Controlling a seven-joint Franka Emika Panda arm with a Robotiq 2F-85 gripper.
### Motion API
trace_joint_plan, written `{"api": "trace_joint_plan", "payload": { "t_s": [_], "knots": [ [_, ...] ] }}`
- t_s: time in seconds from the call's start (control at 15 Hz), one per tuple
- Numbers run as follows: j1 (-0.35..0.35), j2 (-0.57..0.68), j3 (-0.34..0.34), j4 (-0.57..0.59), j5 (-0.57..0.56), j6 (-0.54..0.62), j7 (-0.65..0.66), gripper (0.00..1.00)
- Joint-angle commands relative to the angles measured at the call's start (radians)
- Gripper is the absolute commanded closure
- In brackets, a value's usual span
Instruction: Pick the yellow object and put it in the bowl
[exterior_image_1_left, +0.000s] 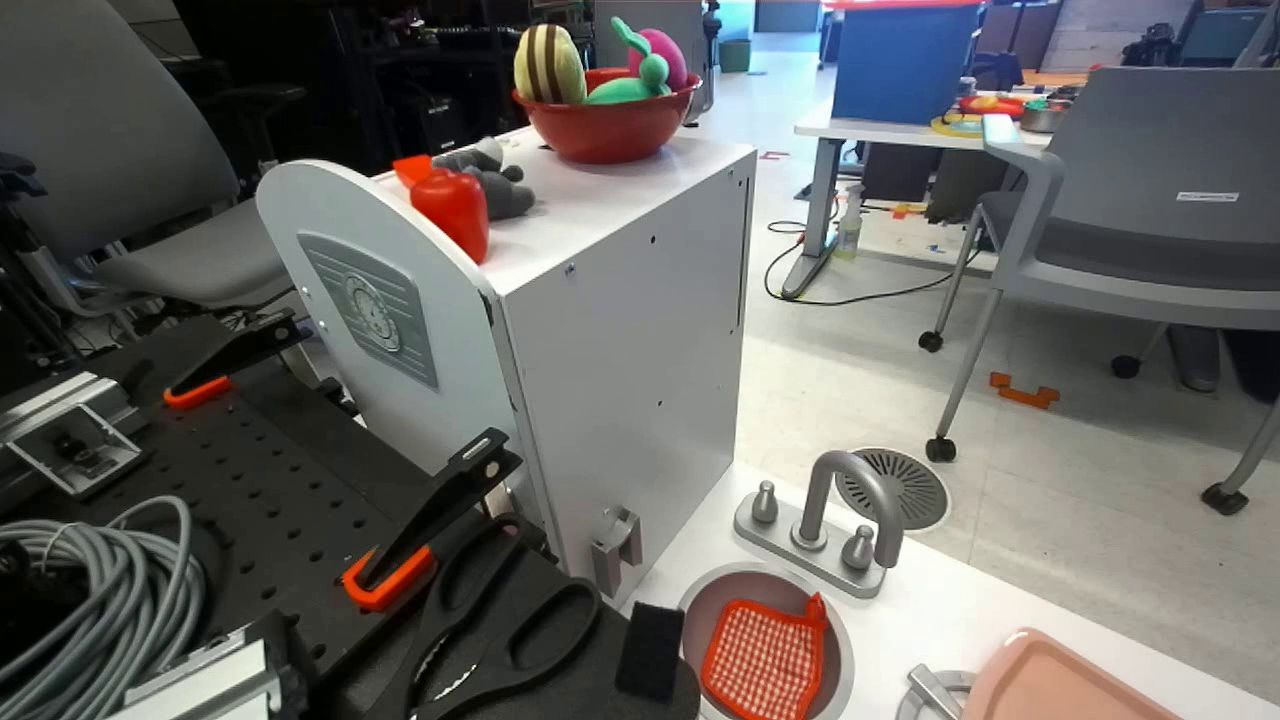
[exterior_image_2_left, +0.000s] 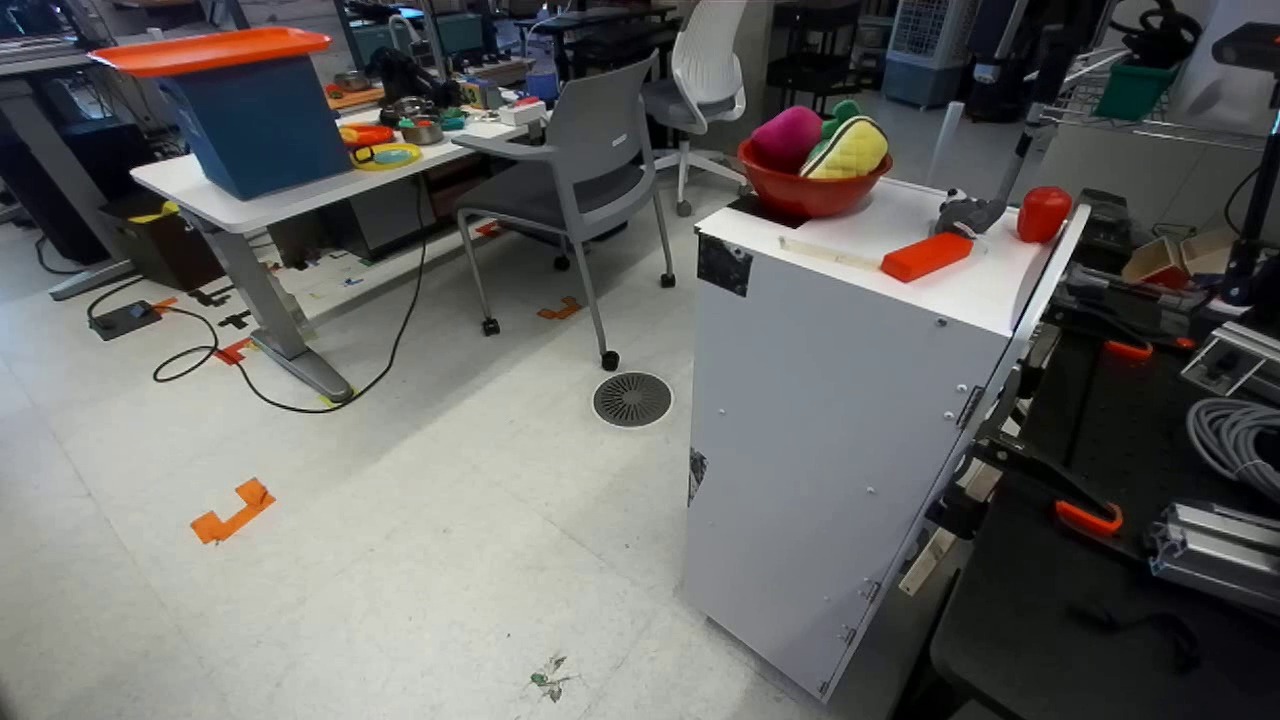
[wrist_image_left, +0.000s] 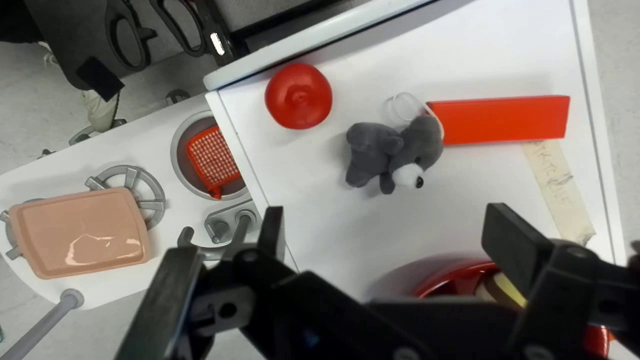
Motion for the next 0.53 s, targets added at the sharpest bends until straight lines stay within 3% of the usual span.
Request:
{"api": "trace_joint_plan", "payload": {
  "t_s": [0.0,0.47],
  "knots": [
    [0.017,0.084,0.016,0.090,0.012,-0.048,0.004,0.00],
    [0.043,0.128,0.034,0.121,0.007,-0.050,0.007,0.00]
  ]
}}
